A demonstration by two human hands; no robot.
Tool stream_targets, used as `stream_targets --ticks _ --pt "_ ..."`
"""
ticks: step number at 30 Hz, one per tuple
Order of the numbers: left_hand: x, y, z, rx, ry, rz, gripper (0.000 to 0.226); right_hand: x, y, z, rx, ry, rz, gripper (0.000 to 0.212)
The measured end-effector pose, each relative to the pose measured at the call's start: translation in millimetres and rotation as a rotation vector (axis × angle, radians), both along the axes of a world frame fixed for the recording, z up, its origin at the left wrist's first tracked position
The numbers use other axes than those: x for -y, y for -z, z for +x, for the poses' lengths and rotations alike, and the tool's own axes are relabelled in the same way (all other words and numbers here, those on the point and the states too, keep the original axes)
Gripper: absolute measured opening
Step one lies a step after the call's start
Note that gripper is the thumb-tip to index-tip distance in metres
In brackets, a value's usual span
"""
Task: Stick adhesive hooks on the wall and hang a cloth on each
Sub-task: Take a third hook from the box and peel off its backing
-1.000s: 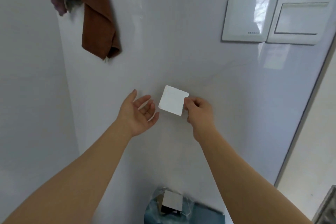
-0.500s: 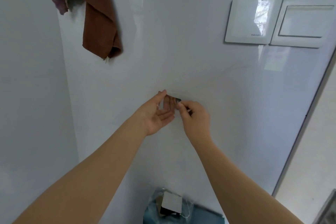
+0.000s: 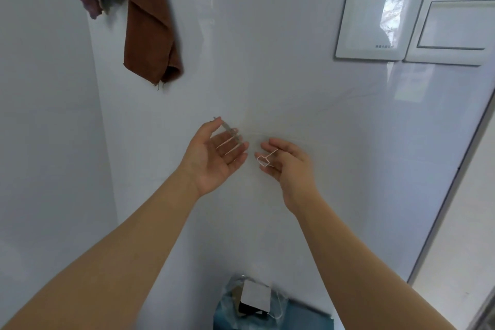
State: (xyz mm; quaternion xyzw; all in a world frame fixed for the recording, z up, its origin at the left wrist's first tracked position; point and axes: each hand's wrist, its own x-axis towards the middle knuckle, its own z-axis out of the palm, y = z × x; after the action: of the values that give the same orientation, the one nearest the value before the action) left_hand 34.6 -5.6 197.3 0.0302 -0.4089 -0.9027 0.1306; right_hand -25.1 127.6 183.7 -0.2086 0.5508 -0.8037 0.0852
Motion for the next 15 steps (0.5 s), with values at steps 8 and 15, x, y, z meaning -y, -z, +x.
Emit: stream_targets --ticks 8,15 --pt "-0.4 4.1 -0.3 -0.090 0.142 -0.045 0.053 -0.3 -1.0 -2.5 -0.075 0.093 0.171 0.016" --pt "0.1 6.0 -4.2 -0.086 0.018 -0.151 0.041 -4.0 -10.8 2.3 0.006 0.098 0.008 0.015"
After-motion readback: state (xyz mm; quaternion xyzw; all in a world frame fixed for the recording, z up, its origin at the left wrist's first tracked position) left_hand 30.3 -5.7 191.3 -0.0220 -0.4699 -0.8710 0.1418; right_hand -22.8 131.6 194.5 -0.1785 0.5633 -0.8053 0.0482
